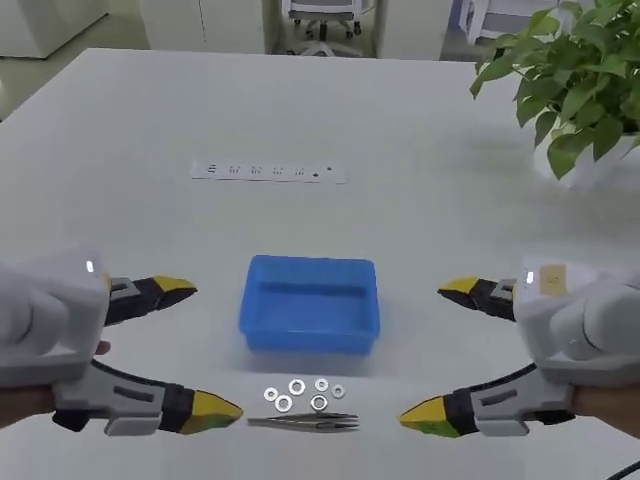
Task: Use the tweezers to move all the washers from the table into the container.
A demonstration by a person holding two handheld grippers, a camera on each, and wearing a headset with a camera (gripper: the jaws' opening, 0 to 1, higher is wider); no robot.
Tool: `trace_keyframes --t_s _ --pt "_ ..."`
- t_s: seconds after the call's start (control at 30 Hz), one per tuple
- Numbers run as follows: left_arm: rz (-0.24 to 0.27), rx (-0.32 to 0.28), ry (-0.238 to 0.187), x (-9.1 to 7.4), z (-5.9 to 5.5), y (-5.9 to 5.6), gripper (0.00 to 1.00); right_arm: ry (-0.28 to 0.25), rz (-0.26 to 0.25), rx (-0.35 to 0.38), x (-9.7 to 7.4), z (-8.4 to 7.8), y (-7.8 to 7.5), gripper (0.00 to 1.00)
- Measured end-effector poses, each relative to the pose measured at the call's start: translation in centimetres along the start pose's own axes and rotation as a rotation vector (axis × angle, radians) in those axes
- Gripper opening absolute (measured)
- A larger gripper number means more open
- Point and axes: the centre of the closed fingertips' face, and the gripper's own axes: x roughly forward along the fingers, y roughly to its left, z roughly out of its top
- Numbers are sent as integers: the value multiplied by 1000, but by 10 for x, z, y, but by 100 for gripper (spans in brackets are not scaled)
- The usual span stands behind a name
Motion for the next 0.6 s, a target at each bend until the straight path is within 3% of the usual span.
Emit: trace_keyframes --t_s 0.23,0.6 --pt "-25 38 20 6 -3 -2 83 23 36 -55 9 1 5 79" --pt "-82 94 68 15 -12 -12 60 75 119 -141 22 -1 19 61"
